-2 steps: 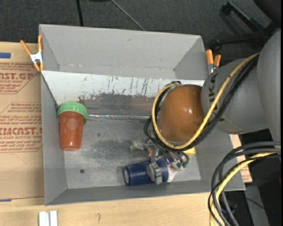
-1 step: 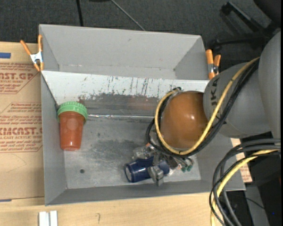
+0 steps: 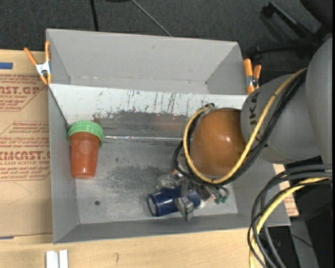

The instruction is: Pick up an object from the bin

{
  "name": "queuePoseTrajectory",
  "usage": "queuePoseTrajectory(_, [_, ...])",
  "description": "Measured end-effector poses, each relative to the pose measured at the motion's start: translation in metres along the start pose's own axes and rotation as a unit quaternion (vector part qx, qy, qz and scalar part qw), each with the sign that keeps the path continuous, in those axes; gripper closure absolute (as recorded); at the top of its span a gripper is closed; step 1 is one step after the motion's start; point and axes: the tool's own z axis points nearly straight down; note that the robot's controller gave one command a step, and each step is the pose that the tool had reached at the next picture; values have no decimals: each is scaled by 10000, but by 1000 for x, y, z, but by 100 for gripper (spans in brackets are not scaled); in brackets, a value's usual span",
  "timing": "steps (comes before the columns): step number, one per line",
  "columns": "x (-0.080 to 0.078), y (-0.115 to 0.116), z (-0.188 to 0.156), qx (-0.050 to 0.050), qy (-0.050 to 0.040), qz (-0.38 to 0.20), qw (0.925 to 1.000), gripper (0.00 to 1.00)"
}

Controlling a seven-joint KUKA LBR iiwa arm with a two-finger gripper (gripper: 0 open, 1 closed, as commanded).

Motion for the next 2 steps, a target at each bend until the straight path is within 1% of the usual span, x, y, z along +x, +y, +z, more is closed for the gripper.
queuePoseTrajectory(1, [-14, 13, -21, 26, -13, 31, 10000, 100])
queuePoseTrajectory(2, [-22, 19, -27, 30, -27, 67, 10000, 100])
